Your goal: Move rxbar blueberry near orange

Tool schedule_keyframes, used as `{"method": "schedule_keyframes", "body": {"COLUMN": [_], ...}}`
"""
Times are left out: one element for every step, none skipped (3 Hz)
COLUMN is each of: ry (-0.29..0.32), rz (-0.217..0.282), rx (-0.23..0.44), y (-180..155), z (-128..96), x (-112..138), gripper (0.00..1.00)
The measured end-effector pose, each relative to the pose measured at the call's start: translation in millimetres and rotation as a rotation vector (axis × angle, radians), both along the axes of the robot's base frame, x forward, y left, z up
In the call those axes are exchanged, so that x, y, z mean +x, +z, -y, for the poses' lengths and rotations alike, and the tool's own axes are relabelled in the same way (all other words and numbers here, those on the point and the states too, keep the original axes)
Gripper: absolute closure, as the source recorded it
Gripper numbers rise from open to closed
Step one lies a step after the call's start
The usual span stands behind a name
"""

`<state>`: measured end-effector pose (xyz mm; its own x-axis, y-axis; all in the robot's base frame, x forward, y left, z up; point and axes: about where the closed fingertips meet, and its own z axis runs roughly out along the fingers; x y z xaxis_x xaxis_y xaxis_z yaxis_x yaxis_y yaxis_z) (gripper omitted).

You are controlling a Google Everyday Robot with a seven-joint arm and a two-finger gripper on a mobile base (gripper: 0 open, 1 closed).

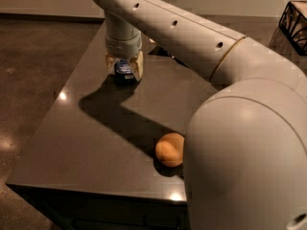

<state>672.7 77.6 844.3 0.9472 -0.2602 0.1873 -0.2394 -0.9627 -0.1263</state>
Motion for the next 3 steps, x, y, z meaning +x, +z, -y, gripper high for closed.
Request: {"method": "schedule_keyframes", "body": {"ry": [0.012, 0.002, -0.038], "rz": [-0.005, -0.001, 0.011], "rx": [-0.031, -0.040, -0.022], "y": [-5.0, -2.0, 12.6], "z": [1.1, 7.2, 18.7], "x": [-3.7, -6.8, -17.0], "gripper": [0.64, 0.87, 1.00]}}
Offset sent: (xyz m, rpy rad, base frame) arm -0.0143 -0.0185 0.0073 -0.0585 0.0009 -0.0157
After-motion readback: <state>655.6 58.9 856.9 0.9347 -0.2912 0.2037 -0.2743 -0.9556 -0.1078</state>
